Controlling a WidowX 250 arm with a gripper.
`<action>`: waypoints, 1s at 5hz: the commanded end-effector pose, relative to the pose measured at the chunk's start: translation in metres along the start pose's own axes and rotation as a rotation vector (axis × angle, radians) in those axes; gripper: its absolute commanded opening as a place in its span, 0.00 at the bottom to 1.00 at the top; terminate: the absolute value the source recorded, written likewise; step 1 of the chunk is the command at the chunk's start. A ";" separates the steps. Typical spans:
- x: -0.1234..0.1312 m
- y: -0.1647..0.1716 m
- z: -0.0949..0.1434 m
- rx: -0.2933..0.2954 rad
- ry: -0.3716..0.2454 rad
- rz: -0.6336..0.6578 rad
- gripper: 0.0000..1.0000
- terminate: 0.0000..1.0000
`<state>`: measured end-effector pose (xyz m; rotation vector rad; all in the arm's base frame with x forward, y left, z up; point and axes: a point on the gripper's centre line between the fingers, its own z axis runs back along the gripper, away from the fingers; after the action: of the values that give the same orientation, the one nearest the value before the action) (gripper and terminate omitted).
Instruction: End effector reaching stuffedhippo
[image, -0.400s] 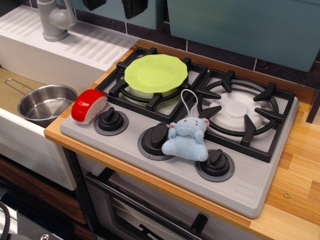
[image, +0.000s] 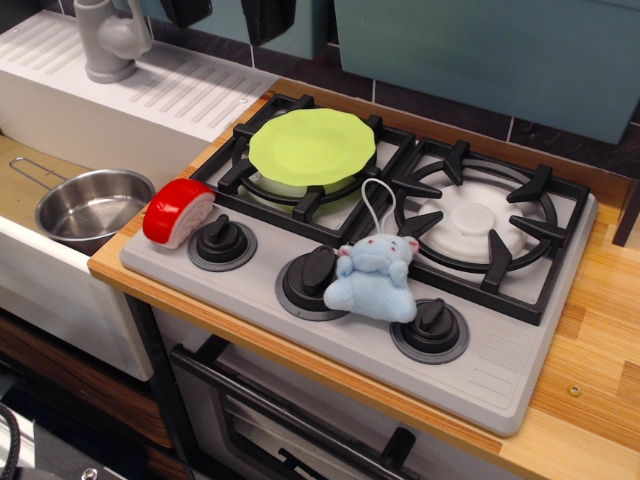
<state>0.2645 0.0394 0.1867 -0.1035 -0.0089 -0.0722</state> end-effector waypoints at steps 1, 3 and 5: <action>0.002 -0.043 -0.028 0.024 -0.098 0.059 1.00 0.00; -0.002 -0.072 -0.060 0.014 -0.159 0.087 1.00 0.00; -0.005 -0.092 -0.098 0.006 -0.244 0.106 1.00 0.00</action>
<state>0.2448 -0.0611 0.0877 -0.1019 -0.2084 0.0475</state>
